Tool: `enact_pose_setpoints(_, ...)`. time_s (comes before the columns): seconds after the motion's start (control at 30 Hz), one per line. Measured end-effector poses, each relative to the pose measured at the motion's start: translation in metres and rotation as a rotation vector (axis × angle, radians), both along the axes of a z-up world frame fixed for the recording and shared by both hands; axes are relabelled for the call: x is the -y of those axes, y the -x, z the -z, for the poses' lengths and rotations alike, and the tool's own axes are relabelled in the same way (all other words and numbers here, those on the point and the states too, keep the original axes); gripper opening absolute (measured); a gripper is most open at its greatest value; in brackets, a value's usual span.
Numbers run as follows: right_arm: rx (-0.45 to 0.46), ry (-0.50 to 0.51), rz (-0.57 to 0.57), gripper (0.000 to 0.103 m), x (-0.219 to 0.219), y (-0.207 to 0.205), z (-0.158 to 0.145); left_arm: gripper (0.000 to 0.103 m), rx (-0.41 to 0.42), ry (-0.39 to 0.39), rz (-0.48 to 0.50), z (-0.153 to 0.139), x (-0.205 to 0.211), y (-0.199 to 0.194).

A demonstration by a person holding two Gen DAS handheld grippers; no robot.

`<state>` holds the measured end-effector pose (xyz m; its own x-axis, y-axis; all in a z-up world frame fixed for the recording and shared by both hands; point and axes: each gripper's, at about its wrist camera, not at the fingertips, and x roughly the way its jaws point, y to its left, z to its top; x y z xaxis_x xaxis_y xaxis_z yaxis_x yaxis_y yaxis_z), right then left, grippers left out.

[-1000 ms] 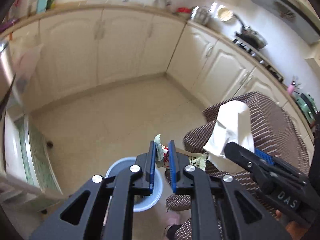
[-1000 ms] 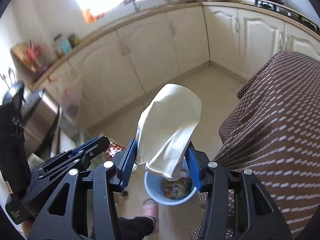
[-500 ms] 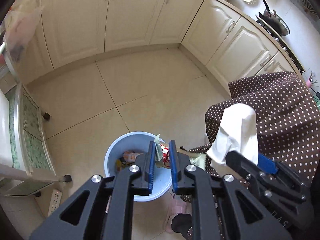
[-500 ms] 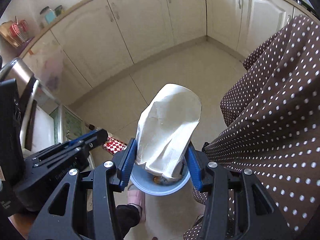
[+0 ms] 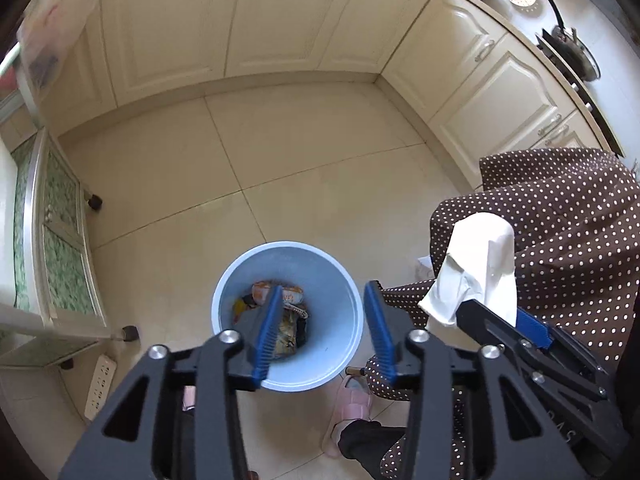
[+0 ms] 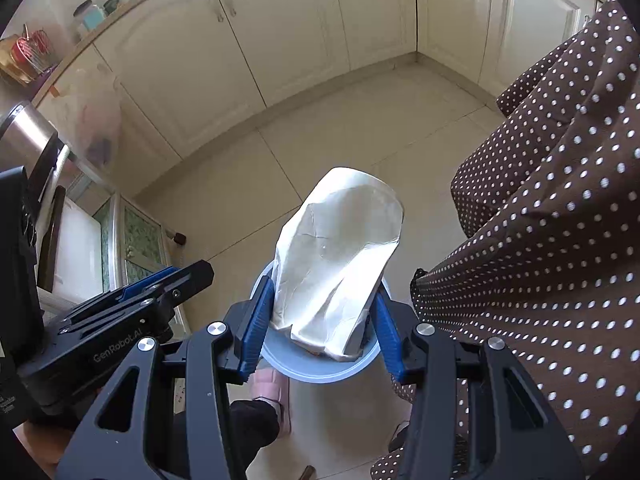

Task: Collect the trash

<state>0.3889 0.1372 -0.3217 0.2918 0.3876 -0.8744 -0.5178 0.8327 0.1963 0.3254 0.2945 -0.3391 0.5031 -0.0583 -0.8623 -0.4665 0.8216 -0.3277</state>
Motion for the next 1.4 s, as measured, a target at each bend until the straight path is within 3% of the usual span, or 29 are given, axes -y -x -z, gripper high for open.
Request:
enact_pose_setpoints(0.13,-0.010,0.006,-0.012,0.047,-0.011,0.002,0.004,0.051,-0.010,0.011,-0.011,0.004,-0.002,0.006)
enact_pose_setpoints(0.4,-0.012,-0.007,-0.006,0.047,-0.015,-0.002,0.001,0.055,-0.017,0.046,-0.030,0.003,-0.011,0.014)
enact_pose_setpoints(0.63,0.036,0.008,-0.016,0.047,-0.008,0.007,-0.019,0.057,-0.002,0.013,-0.005,-0.015,-0.003,0.021)
enact_pose_setpoints(0.83,0.195,0.066,-0.031,0.052,0.017,0.039,-0.065,0.060,0.043,-0.089,0.077,-0.052,0.027,0.036)
enact_pose_setpoints(1.0,0.346,0.104,-0.017,0.058,0.053,0.082,-0.113,0.068,0.120,-0.165,0.126,-0.097,0.058,0.061)
enact_pose_setpoints(1.2,0.492,0.092,0.038,0.066,0.103,0.136,-0.165,0.070,0.239,-0.228,0.169,-0.158,0.098,0.098)
enact_pose_setpoints(1.4,0.577,0.066,0.126,0.072,0.155,0.176,-0.205,0.070,0.354,-0.298,0.238,-0.210,0.147,0.136)
